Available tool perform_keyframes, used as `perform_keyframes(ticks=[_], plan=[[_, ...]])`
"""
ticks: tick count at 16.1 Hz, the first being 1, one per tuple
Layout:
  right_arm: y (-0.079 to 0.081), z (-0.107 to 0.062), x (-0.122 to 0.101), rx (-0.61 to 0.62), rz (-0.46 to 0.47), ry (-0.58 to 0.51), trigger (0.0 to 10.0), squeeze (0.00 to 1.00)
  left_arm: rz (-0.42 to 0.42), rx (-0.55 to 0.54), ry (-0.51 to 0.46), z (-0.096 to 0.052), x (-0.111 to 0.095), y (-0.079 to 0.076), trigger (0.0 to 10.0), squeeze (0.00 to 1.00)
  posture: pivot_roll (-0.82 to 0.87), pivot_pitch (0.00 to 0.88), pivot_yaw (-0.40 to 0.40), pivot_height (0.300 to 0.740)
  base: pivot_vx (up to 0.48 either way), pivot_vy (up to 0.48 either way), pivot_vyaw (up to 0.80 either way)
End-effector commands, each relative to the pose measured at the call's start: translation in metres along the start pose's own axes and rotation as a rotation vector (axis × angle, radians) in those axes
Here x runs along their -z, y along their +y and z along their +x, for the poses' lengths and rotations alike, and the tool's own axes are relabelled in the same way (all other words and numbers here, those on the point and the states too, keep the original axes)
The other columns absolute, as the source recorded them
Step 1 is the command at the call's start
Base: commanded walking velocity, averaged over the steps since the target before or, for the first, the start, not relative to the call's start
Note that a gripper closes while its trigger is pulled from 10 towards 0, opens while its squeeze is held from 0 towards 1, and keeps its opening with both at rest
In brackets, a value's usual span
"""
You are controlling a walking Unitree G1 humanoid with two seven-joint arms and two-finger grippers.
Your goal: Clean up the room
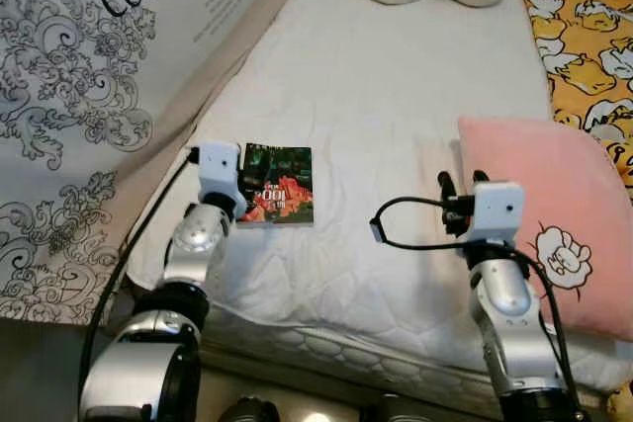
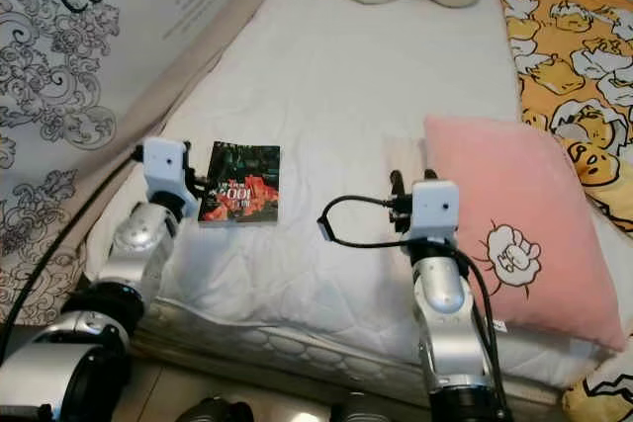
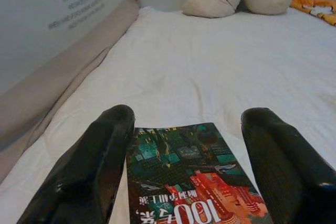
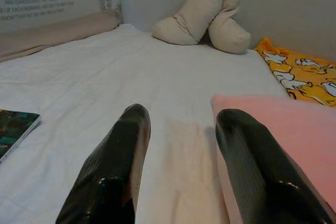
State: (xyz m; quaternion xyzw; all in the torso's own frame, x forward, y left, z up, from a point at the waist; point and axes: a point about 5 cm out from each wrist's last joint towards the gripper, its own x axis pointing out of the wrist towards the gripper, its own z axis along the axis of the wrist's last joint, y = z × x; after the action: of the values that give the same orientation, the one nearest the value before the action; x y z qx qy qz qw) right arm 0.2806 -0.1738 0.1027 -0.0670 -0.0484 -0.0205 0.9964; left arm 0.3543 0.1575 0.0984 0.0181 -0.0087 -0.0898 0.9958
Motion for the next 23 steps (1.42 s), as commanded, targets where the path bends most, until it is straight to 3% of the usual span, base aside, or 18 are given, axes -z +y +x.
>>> perform_keyframes(ticks=[1,5,10,15,17,18,19,20,21,23], plan=[[0.004,0.000,0.003,0.010,-0.002,-0.009,10.0,1.00,-0.026,0.032,-0.050,0.003,-0.008,-0.007,10.0,1.00,-0.23,0.000,0.065,0.740,0.000,-0.454,0.00],[-0.002,0.011,-0.001,0.054,-0.002,-0.048,10.0,1.00,-0.028,0.110,-0.106,0.006,-0.018,-0.027,10.0,1.00,-0.24,0.000,0.064,0.740,0.000,-0.445,0.00],[-0.009,0.012,-0.006,0.096,-0.033,-0.092,10.0,1.00,-0.017,0.207,-0.140,0.013,-0.030,-0.039,10.0,1.00,-0.28,0.000,0.081,0.740,0.000,-0.438,0.00],[-0.014,0.006,-0.018,0.122,-0.062,-0.174,10.0,1.00,-0.024,0.274,-0.201,0.014,-0.041,-0.040,10.0,1.00,-0.30,0.000,0.104,0.740,0.000,-0.436,0.00],[-0.028,0.009,-0.023,0.176,-0.075,-0.150,10.0,1.00,0.006,0.293,-0.219,0.020,-0.053,-0.037,10.0,1.00,-0.30,0.000,0.107,0.740,0.000,-0.435,0.00],[-0.033,0.011,-0.016,0.172,-0.039,-0.093,10.0,0.71,0.055,0.296,-0.157,0.025,-0.052,-0.039,10.0,1.00,-0.31,0.000,0.108,0.740,0.000,0.000,0.00],[-0.041,0.015,-0.005,0.178,0.039,-0.008,10.0,0.00,0.091,0.287,-0.072,0.031,-0.049,-0.039,10.0,0.00,-0.31,0.000,0.109,0.740,0.000,0.000,0.00],[-0.052,0.021,0.013,0.200,0.165,0.120,10.0,0.00,0.074,0.264,0.047,0.037,-0.043,-0.036,10.0,0.00,-0.31,0.000,0.107,0.740,0.000,0.000,0.00],[-0.058,0.025,0.023,0.217,0.258,0.189,10.0,0.00,-0.059,0.160,0.110,0.041,-0.042,-0.026,10.0,0.00,-0.31,0.000,0.107,0.740,0.000,0.000,0.00],[-0.064,0.037,0.023,0.196,0.273,0.212,10.0,0.00,-0.136,0.109,0.176,0.046,-0.045,-0.019,10.0,0.00,-0.32,0.015,0.107,0.740,0.000,0.000,0.00]])
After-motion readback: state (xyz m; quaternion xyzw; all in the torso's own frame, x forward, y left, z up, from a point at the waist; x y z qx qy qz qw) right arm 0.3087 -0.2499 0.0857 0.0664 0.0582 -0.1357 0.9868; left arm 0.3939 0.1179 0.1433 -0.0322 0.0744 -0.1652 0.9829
